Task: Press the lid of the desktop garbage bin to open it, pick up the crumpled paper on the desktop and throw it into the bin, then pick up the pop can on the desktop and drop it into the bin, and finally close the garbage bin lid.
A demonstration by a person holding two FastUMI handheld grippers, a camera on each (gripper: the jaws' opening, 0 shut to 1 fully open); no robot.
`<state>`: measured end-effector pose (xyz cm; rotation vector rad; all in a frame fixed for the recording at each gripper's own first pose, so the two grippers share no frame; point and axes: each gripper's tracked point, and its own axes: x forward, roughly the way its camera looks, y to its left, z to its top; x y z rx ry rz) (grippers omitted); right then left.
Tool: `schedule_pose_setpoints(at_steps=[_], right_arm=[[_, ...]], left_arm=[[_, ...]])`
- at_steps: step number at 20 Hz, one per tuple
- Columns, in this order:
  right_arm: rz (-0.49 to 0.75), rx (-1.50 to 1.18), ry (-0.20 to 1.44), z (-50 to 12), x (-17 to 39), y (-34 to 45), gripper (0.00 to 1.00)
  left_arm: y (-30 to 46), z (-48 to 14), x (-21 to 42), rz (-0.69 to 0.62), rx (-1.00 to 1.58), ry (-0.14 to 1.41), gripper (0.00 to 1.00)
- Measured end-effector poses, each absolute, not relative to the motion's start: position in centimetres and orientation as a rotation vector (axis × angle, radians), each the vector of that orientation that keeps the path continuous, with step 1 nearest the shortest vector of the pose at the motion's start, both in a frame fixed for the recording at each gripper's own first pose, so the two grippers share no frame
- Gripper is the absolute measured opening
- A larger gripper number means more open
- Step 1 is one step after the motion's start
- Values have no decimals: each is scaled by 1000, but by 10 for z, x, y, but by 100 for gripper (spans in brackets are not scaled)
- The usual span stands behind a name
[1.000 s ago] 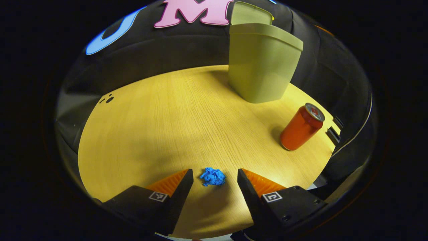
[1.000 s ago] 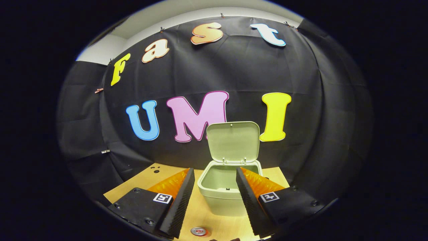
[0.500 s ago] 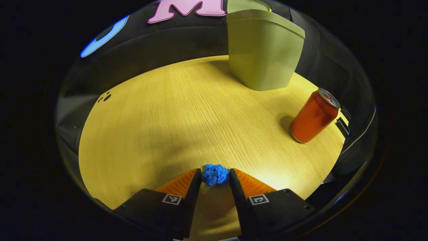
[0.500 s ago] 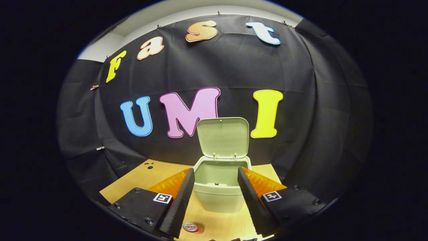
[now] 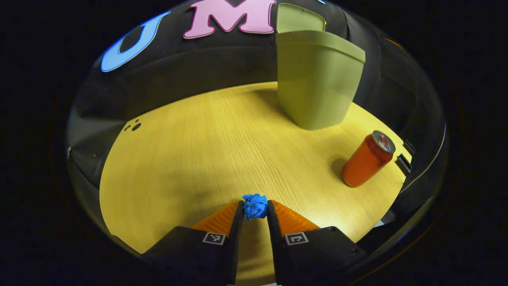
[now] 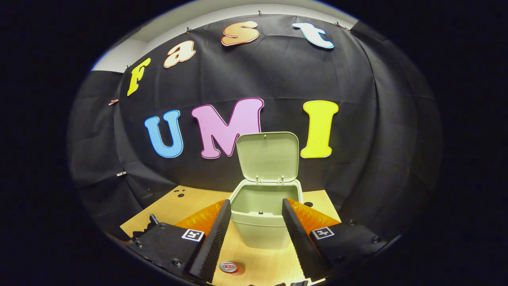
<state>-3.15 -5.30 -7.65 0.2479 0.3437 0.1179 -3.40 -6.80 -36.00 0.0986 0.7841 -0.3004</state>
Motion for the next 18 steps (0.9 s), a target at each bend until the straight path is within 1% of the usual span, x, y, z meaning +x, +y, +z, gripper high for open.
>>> schedule_pose_setpoints(at_steps=[1,6,7,8,15,16,18], right_arm=[[120,254,344,-77,-32,-52,82],[126,251,342,-79,-33,-47,82],[128,249,342,-80,-32,-46,82],[131,247,346,-81,-33,-45,82],[143,246,369,-90,-42,-38,83],[143,246,372,-91,-43,-37,83],[145,246,382,-95,-47,-36,83]], left_arm=[[-65,-349,-30,-293,94,762,40],[-66,-275,6,-281,47,615,40],[-67,-260,11,-281,34,588,38],[-69,-242,20,-282,19,555,40],[-81,-131,67,-319,-75,338,40],[-83,-118,74,-325,-78,312,41],[-87,-96,82,-341,-82,270,40]])
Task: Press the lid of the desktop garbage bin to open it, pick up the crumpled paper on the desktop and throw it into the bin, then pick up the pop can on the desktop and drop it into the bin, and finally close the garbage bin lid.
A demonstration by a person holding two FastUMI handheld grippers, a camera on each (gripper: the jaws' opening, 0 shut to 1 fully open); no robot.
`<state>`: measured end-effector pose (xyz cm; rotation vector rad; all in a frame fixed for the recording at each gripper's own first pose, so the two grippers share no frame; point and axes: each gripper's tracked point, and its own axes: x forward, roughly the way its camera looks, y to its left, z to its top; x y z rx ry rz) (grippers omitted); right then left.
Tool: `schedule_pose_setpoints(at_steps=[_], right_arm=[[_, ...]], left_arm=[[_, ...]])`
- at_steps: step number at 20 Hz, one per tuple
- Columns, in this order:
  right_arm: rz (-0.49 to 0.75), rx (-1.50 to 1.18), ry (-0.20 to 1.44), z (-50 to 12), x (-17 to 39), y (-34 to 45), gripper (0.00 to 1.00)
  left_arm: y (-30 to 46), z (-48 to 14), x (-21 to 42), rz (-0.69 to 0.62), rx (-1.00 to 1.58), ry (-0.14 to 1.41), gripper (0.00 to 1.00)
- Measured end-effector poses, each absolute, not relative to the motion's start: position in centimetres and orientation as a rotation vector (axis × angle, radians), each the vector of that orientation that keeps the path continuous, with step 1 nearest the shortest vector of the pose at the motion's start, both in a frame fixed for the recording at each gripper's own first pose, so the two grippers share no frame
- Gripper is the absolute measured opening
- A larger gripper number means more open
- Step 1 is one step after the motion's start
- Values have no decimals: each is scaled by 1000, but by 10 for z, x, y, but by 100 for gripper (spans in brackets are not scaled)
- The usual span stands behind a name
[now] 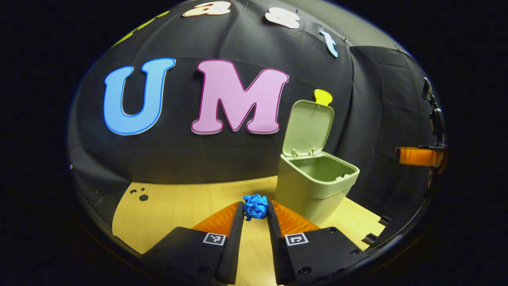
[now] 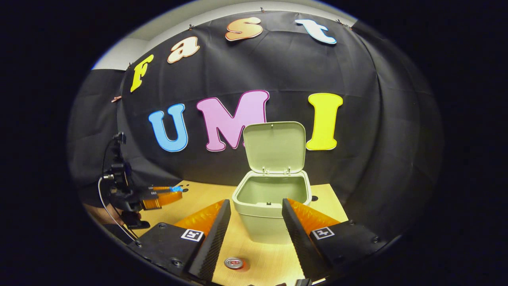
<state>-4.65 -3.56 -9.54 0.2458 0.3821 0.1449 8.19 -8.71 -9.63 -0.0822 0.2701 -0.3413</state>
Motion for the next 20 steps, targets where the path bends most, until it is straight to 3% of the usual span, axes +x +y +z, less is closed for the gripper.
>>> schedule_pose_setpoints(at_steps=[10,20], right_arm=[[159,200,467,-124,-73,-21,83],[196,224,583,-160,-109,4,84]], left_arm=[[-161,-36,136,-487,-118,163,39],[-250,-42,166,-610,-67,173,40]])
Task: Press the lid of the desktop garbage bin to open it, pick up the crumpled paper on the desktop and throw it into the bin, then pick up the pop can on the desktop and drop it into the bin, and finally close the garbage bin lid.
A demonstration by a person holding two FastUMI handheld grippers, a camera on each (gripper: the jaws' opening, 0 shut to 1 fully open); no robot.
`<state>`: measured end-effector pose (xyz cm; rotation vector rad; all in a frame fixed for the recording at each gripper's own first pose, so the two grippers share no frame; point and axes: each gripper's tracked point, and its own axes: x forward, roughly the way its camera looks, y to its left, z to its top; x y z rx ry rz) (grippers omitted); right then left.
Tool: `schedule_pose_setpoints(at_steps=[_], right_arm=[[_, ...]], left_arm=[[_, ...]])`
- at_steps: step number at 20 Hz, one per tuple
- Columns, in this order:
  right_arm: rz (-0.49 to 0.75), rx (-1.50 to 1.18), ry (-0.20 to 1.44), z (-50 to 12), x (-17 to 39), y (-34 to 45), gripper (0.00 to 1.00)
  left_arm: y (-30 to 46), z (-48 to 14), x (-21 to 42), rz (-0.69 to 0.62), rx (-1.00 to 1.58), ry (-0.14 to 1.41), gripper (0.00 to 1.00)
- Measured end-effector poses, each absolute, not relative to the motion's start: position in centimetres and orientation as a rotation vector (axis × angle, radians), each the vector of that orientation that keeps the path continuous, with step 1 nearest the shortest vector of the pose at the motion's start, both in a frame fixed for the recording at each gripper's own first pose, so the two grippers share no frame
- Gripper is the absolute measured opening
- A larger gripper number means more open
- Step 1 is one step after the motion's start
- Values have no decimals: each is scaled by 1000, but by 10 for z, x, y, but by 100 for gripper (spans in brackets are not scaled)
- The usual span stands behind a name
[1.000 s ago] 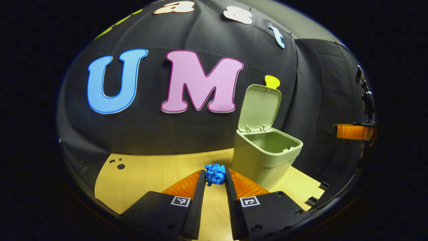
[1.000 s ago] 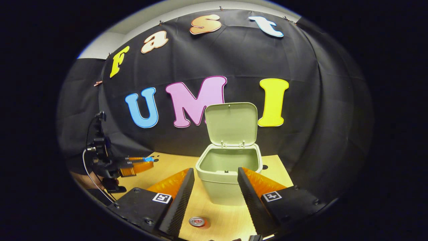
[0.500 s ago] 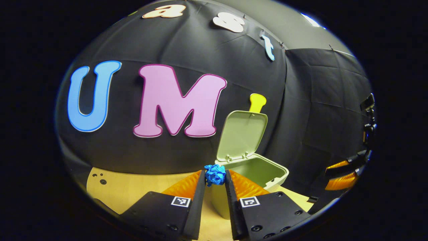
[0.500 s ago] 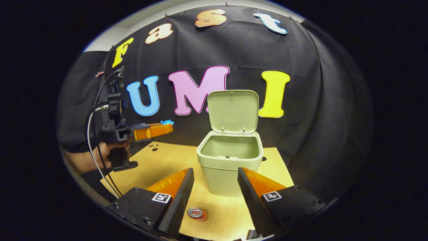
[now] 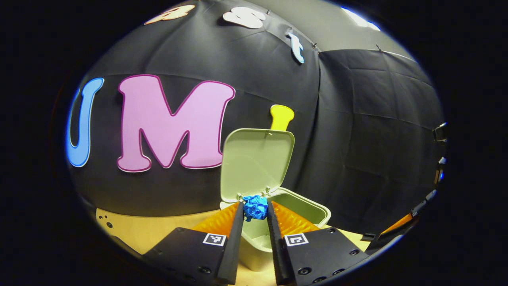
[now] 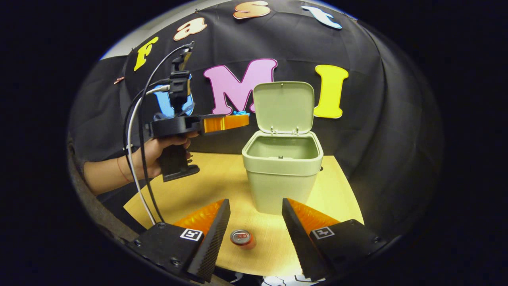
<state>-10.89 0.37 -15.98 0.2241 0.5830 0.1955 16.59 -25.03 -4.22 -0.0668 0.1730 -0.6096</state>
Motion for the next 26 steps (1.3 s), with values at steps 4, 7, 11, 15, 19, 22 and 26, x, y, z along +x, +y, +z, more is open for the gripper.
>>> schedule_pose_setpoints(at_steps=[4,7,11,15,19,22,26], right_arm=[[212,245,597,-168,-120,11,84],[203,264,609,-174,-127,11,84],[180,275,620,-180,-133,5,86],[166,296,612,-178,-133,-2,92],[176,294,607,-177,-131,-4,92],[183,288,616,-180,-132,-4,92],[211,281,619,-180,-127,1,92]], left_arm=[[-275,-61,176,-629,-47,215,40],[-290,-79,183,-640,-7,255,40],[-303,-95,187,-647,23,293,44],[-308,-103,190,-653,34,309,54],[-307,-104,187,-659,14,309,76],[-299,-89,181,-659,-15,262,96],[-273,-68,165,-635,-31,198,96]])
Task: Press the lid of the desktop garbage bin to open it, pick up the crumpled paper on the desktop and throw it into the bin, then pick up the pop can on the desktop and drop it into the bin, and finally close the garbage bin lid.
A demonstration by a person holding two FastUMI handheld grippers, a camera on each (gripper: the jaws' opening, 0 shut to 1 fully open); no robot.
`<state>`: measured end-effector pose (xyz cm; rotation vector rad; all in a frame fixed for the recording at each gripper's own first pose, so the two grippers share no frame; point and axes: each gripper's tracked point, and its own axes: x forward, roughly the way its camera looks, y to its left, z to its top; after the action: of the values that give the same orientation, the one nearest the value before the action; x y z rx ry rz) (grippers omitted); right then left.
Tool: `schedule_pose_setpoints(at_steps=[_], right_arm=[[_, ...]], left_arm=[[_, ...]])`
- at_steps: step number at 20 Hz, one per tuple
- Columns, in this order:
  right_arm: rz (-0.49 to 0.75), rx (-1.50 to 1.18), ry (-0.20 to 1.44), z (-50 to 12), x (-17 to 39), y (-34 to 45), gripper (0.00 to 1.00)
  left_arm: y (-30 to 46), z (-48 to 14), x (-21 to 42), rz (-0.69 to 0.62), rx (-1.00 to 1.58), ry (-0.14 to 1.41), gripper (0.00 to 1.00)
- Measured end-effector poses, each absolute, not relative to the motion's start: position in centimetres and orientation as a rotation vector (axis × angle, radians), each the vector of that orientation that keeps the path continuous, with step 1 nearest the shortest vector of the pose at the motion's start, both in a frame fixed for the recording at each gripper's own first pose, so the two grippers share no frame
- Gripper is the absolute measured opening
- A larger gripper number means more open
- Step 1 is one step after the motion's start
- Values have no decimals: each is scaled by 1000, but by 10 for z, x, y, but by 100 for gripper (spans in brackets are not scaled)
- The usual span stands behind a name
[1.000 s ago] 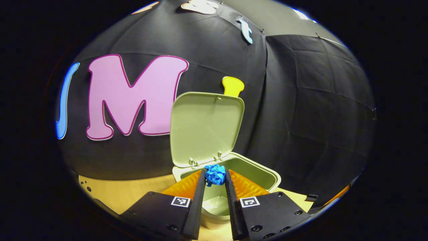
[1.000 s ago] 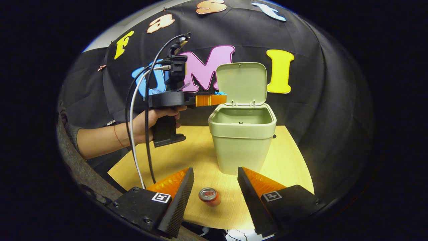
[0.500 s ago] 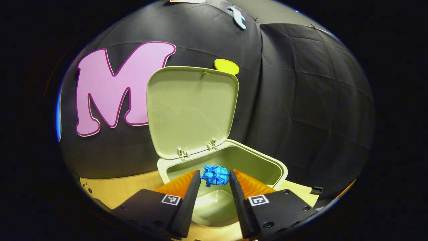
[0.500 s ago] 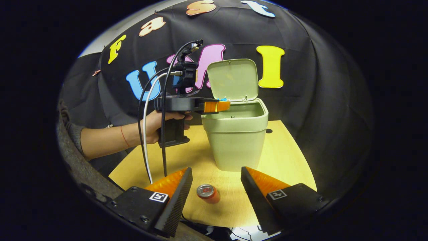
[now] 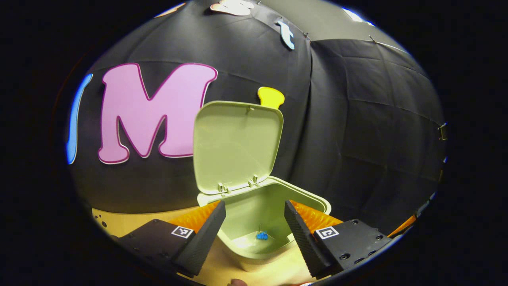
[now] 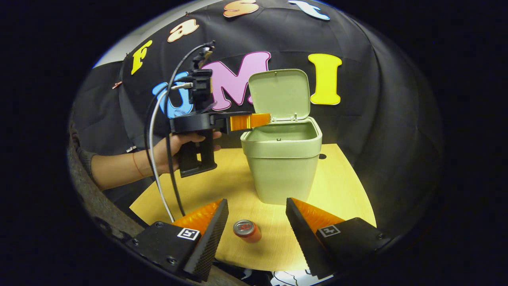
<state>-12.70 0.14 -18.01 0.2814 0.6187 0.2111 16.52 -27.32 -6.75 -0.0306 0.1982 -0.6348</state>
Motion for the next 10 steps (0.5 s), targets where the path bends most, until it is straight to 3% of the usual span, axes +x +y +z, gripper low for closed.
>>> schedule_pose_setpoints(at_steps=[10], right_arm=[[350,195,742,-223,-132,41,92]], left_arm=[[-171,-56,112,-461,-80,167,96]])
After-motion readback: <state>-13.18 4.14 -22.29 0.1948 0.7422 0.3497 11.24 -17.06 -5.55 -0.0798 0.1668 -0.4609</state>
